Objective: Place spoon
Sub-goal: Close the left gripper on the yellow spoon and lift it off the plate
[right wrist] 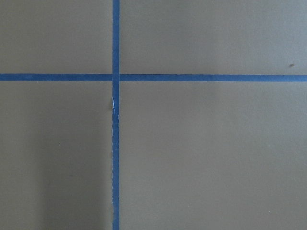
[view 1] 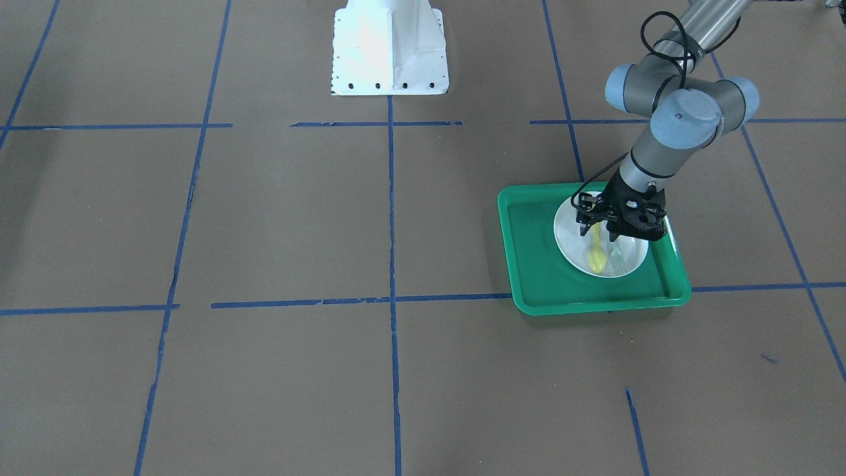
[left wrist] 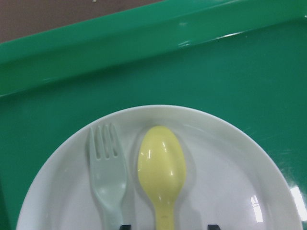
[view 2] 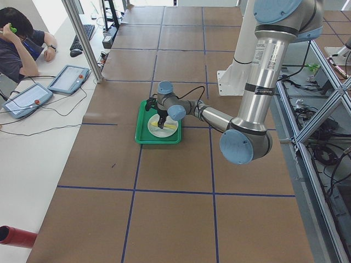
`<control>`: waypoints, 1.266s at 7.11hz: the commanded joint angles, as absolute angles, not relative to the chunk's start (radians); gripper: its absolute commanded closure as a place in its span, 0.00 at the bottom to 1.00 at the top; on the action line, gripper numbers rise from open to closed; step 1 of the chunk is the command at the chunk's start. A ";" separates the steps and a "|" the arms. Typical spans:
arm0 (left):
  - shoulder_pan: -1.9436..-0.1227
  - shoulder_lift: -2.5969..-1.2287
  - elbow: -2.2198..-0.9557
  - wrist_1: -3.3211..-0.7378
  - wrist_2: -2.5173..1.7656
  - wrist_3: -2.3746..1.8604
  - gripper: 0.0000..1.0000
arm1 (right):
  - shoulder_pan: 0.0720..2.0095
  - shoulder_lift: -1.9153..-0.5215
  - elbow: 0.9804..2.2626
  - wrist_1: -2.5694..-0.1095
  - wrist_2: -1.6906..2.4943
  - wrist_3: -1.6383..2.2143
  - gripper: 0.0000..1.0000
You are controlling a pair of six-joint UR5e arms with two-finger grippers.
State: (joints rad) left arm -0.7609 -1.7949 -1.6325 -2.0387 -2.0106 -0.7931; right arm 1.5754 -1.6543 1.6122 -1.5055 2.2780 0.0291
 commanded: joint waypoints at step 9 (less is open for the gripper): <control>-0.758 -1.793 -1.623 -2.028 -2.014 -0.793 0.55 | 1.575 -1.654 1.612 -1.506 2.278 0.029 0.00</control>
State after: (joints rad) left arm -0.7579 -1.7933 -1.6251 -2.0315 -2.0141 -0.7930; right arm 1.5754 -1.6547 1.6122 -1.5057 2.2780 0.0291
